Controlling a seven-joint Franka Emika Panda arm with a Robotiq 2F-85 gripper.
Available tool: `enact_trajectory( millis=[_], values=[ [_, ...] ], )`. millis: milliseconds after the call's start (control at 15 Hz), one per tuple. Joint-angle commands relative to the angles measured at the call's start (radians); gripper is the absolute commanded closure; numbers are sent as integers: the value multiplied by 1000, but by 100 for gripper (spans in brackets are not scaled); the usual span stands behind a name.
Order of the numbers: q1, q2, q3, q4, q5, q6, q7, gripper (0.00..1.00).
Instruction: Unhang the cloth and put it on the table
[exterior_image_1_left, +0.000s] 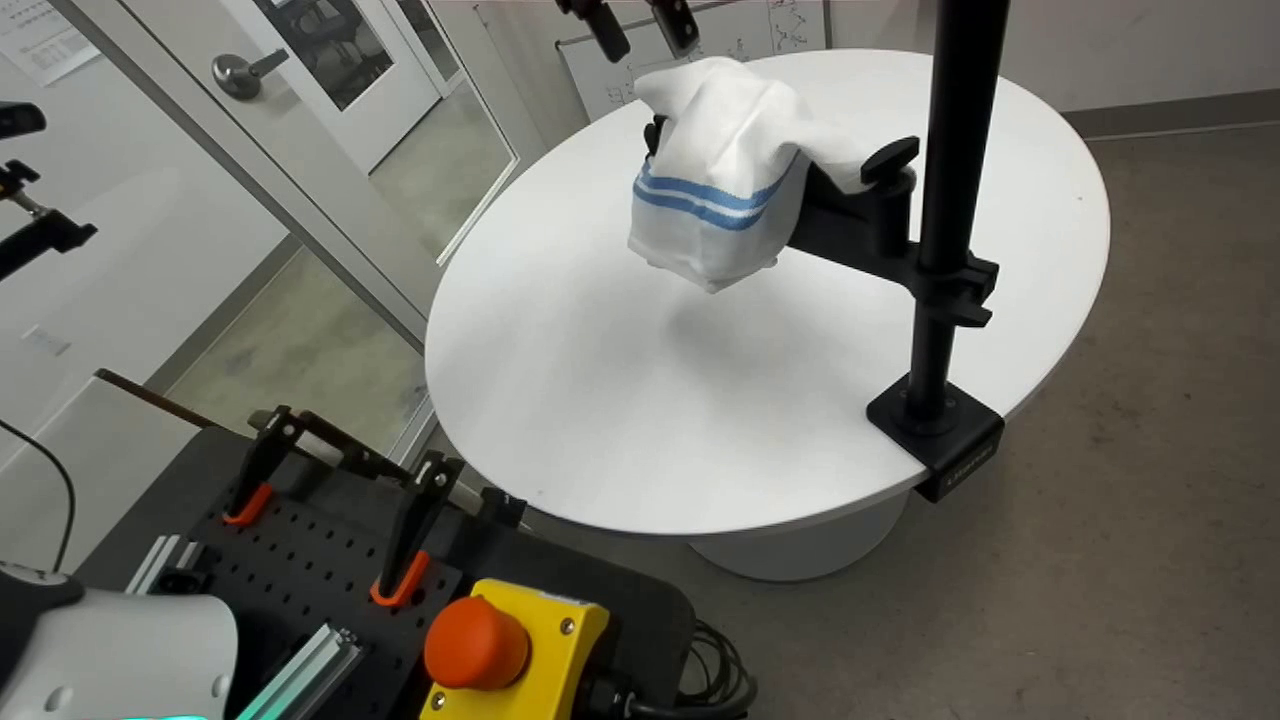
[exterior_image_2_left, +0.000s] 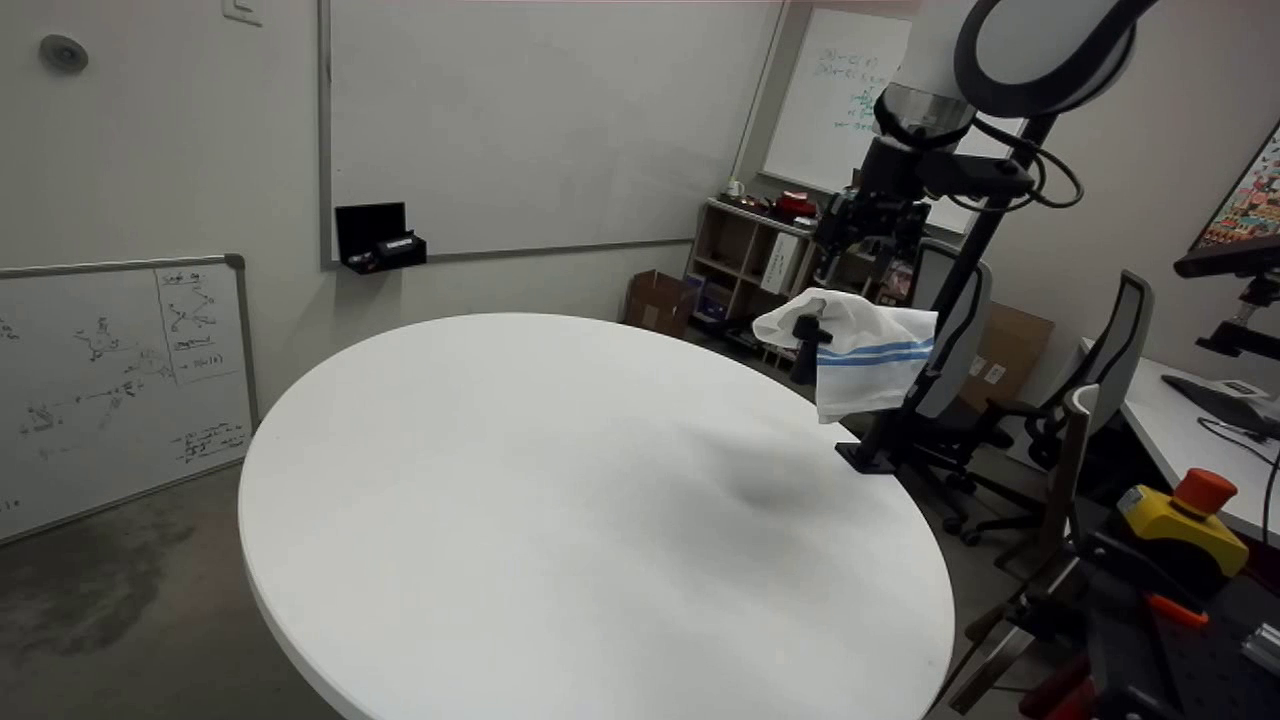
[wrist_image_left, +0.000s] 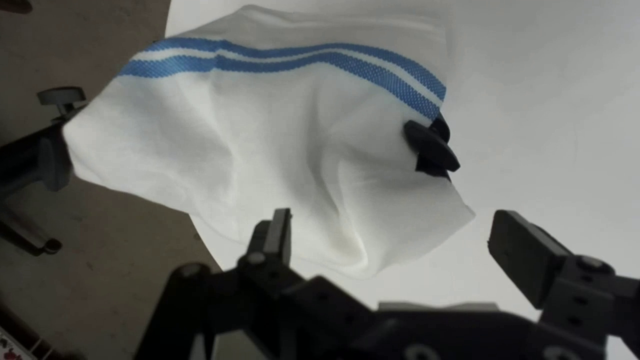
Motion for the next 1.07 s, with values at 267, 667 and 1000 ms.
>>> enact_trajectory(
  millis=[267, 667, 1000],
  values=[
    [63, 103, -33, 90, -16, 14, 10, 3],
    [99, 147, -71, 119, -37, 6, 25, 45],
    [116, 153, -95, 121, -38, 4, 39, 83]
  ],
)
